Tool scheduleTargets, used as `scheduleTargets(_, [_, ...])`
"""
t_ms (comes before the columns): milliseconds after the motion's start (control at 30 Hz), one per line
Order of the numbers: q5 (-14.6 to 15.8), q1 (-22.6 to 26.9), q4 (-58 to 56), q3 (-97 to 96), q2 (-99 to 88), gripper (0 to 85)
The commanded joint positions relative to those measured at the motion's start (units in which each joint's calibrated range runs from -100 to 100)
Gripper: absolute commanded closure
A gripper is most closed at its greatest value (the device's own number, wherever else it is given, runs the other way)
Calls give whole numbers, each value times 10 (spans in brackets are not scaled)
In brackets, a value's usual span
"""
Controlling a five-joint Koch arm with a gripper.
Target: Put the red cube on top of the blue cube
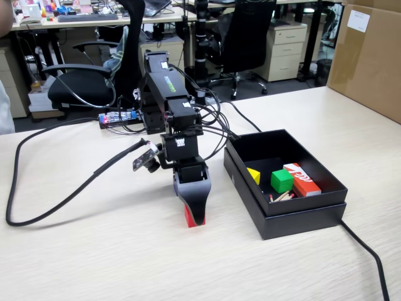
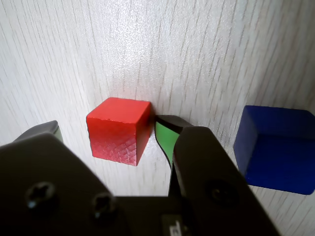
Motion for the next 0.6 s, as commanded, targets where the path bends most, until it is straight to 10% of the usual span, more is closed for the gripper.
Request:
scheduleTargets(0, [-5, 0, -2, 42, 4, 527])
scheduleTargets(133, [-5, 0, -2, 55, 14, 580])
scheduleTargets(300, [0, -2, -1, 62, 19, 846])
scheduleTargets(567, [-1, -4, -7, 45, -52, 846])
